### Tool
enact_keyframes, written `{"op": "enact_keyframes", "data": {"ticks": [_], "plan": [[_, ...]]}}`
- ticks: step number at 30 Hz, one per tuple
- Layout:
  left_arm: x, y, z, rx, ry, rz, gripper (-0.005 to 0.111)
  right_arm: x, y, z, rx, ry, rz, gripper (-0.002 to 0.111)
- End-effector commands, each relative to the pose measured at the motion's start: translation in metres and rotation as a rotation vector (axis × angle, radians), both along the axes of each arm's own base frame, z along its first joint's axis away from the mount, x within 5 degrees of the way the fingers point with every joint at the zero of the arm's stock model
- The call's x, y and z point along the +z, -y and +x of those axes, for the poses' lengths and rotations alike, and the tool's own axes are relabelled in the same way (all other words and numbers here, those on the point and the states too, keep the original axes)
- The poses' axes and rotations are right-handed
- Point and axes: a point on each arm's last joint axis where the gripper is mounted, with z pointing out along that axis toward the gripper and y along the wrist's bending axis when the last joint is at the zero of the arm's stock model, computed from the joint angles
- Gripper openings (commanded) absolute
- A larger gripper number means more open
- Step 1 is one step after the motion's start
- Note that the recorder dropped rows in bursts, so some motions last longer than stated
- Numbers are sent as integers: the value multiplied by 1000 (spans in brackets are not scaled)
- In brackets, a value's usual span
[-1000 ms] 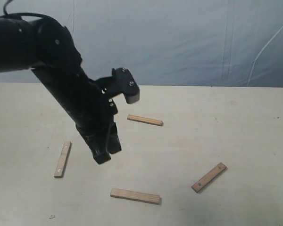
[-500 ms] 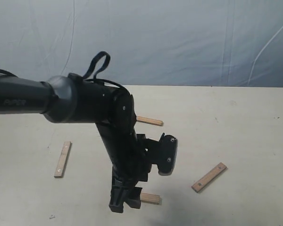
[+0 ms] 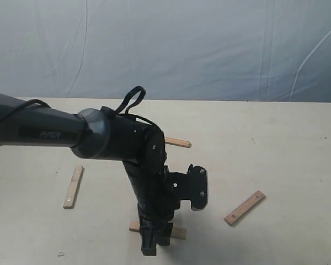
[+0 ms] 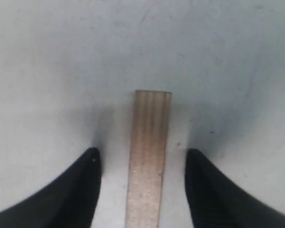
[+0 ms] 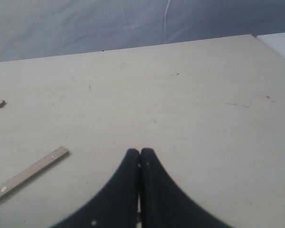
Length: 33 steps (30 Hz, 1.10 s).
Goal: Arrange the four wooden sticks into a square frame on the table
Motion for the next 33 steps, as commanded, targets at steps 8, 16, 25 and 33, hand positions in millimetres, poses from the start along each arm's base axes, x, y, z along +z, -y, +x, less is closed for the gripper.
{"op": "enact_keyframes", "data": {"ticks": [8,16,25,33], "plan": [[44,-16,14,31,171,159,0,1,0,0,-7,15,-4,-1],[94,-78,37,270,70,42,0,1,0,0,-7,15,-4,-1],[66,-105,52,329,70,17,0,2,0,0,-7,18,-4,-1],[47,-111,54,237,82,97,0,2,0,0,-7,18,-4,-1]]}}
